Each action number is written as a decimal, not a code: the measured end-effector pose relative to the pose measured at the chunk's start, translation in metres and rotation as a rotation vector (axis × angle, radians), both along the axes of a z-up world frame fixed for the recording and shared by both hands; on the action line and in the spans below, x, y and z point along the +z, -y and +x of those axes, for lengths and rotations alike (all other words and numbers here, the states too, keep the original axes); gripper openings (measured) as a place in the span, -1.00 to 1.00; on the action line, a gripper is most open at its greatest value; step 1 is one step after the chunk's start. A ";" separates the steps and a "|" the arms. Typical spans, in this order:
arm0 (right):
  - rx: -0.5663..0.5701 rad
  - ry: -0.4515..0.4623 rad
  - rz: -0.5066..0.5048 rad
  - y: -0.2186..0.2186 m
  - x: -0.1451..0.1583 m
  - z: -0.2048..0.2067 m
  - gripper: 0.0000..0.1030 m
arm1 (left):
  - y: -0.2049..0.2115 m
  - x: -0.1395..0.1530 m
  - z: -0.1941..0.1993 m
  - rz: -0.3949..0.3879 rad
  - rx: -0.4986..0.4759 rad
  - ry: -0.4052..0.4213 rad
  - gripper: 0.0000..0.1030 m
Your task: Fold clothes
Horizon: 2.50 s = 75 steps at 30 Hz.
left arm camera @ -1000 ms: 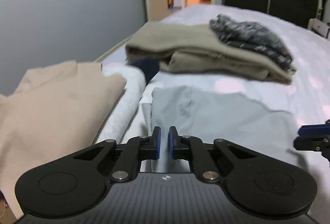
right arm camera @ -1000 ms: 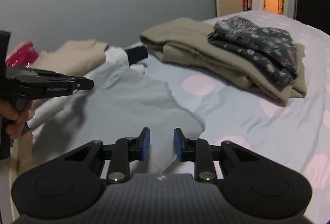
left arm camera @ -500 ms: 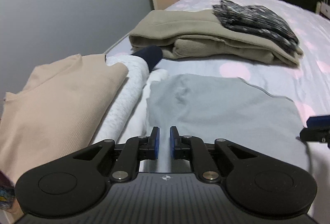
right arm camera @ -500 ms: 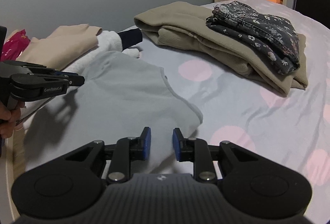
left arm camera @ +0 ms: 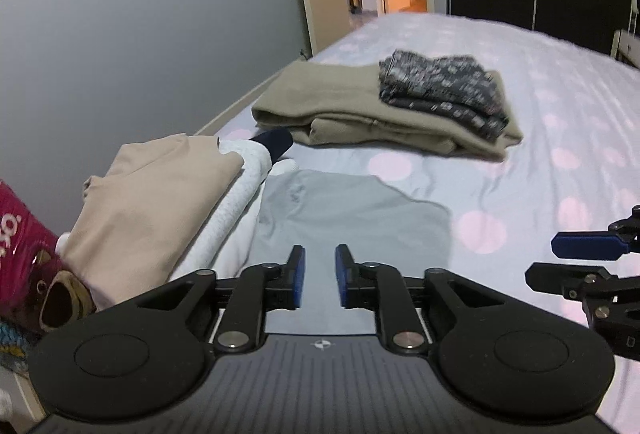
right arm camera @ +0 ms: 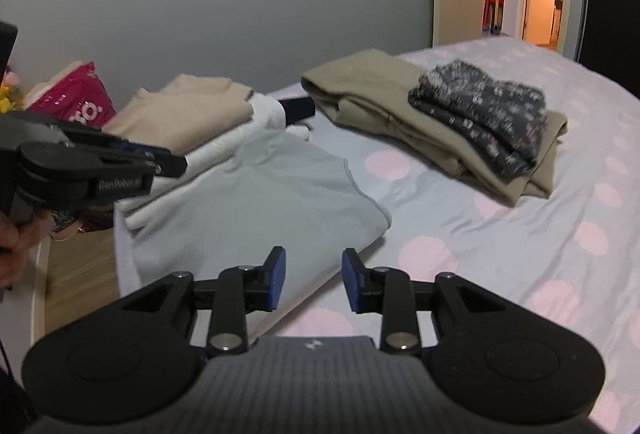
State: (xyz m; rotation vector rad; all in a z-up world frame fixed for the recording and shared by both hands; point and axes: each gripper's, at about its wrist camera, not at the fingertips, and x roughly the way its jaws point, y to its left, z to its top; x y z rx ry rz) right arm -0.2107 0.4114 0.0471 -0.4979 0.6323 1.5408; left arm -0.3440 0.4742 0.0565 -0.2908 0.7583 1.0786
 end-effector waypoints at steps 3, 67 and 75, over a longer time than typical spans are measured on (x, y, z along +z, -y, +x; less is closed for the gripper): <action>-0.003 0.011 0.015 0.025 0.017 0.000 -0.22 | 0.029 0.009 -0.002 0.019 0.025 0.031 -0.55; -0.098 -0.044 0.066 0.203 -0.030 -0.015 0.67 | 0.204 -0.039 -0.017 -0.043 0.274 0.087 0.44; -0.092 -0.058 0.060 0.203 -0.031 -0.016 0.67 | 0.205 -0.039 -0.019 -0.047 0.277 0.088 0.44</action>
